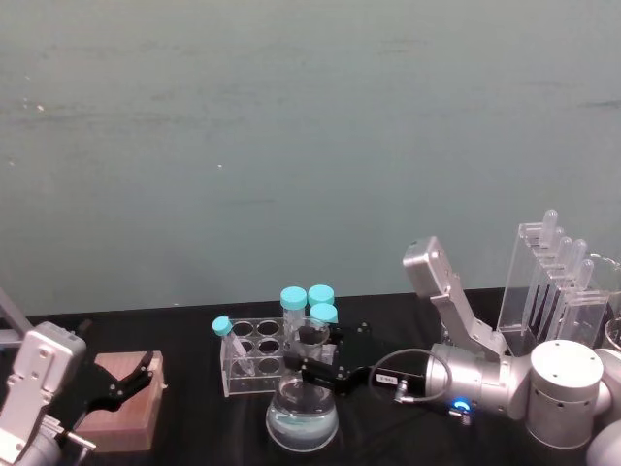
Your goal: Place the experimental apparatus aside using one hand.
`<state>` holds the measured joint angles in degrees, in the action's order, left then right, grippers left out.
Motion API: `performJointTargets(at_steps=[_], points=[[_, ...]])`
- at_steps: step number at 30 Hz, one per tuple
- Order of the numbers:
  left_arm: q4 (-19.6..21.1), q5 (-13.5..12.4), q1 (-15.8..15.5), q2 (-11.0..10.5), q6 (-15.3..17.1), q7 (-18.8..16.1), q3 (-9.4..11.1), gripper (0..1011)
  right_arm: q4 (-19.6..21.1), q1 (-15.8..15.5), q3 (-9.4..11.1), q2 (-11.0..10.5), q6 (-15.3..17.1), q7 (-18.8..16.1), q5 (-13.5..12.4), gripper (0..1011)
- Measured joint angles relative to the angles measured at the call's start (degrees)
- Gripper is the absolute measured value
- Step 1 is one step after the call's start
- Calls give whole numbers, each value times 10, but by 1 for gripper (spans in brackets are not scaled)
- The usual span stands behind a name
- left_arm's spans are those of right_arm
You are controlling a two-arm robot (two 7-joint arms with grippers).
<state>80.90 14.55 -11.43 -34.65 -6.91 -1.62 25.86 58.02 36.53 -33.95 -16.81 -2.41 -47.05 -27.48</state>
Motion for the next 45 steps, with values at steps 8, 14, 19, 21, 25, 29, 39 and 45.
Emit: performJointTargets(at_steps=[8,14,19,21,25,29,39,45], points=[[0,0,0,0,0,0,0,1000,33,-21,4,-23,13,16,-14,450],[0,0,0,0,0,0,0,1000,49,-32,9,-34,16,28,-21,450],[0,0,0,0,0,0,0,1000,67,-45,16,-44,20,44,-27,450],[0,0,0,0,0,0,0,1000,74,-50,19,-48,22,51,-30,450],[0,0,0,0,0,0,0,1000,86,-59,24,-53,26,61,-34,450],[0,0,0,0,0,0,0,1000,99,-67,28,-59,28,69,-37,450],[0,0,0,0,0,0,0,1000,134,-93,46,-79,51,105,-49,450],[0,0,0,0,0,0,0,1000,142,-104,56,-86,58,120,-54,450]])
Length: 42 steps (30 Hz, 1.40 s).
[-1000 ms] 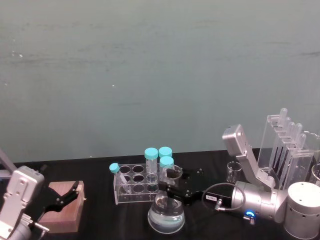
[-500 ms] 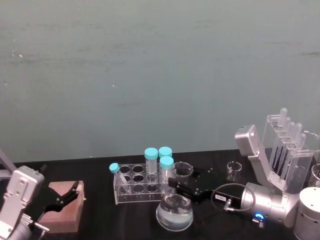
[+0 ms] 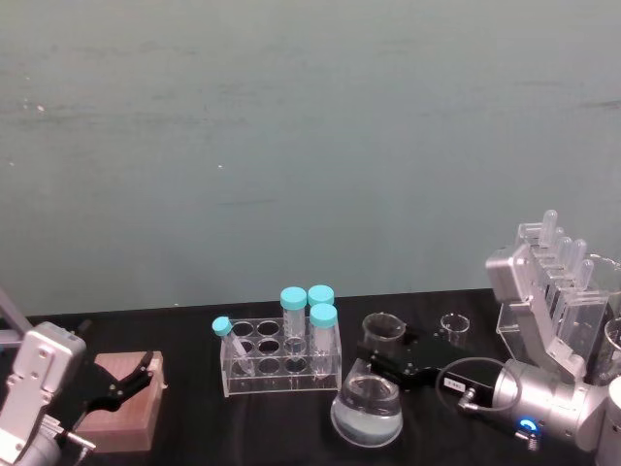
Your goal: Place the experimental apparatus aside using one hand.
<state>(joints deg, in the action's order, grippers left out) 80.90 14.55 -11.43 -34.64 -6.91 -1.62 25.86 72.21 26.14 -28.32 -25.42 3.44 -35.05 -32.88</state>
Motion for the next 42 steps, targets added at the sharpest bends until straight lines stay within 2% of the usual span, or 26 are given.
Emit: performJointTargets(at_steps=[8,19,28,42], points=[[0,0,0,0,0,0,0,1000,5,-8,12,-8,2,20,0,450],[0,0,0,0,0,0,0,1000,16,-15,25,-10,4,53,22,450],[0,0,0,0,0,0,0,1000,30,-25,34,-11,19,77,40,450],[0,0,0,0,0,0,0,1000,55,-56,62,-4,36,112,43,450]])
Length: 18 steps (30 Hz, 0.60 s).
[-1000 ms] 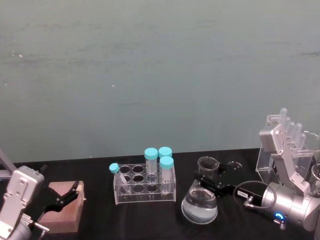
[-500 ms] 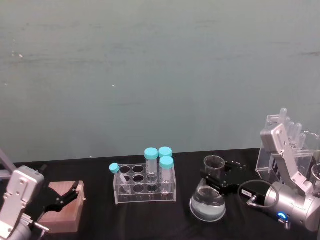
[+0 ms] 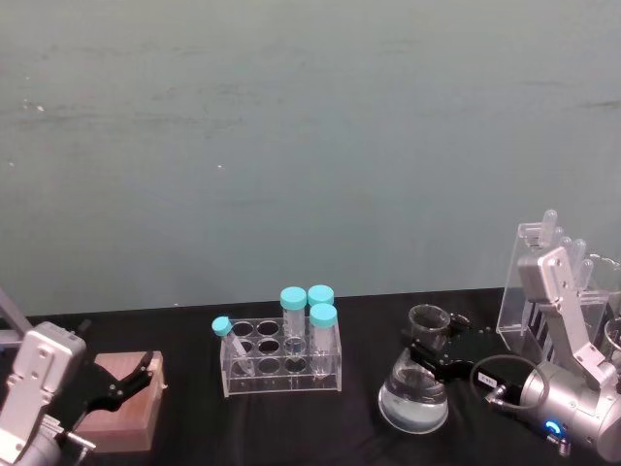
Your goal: Place the experimental apparatus aside using one hand.
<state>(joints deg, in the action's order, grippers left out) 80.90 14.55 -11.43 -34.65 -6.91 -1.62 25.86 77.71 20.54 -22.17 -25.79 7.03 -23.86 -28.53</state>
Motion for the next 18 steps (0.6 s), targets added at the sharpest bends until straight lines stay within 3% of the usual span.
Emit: performJointTargets(at_steps=[18], points=[[0,0,0,0,0,0,0,1000,15,-22,32,10,6,37,23,450]])
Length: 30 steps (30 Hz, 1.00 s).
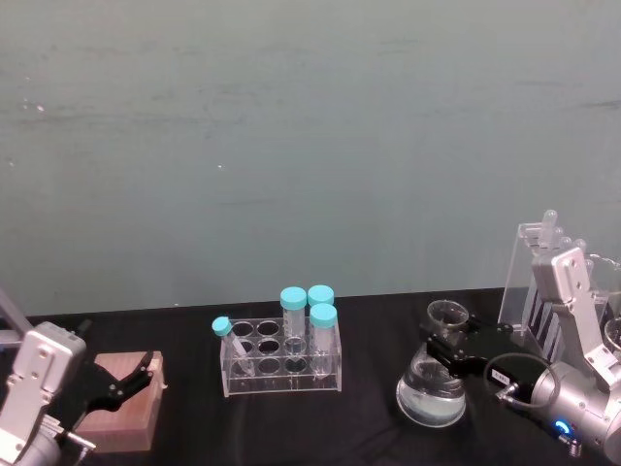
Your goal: Place the experimental apparatus aside using one hand.
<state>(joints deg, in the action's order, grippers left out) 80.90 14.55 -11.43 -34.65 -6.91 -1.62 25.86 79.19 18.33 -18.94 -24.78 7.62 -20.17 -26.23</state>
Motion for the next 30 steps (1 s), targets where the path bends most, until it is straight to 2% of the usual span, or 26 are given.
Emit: performJointTargets(at_steps=[13,30], points=[[0,0,0,0,0,0,0,1000,2,-6,14,5,2,11,25,450],[0,0,0,0,0,0,0,1000,-5,-14,37,14,14,21,38,450]])
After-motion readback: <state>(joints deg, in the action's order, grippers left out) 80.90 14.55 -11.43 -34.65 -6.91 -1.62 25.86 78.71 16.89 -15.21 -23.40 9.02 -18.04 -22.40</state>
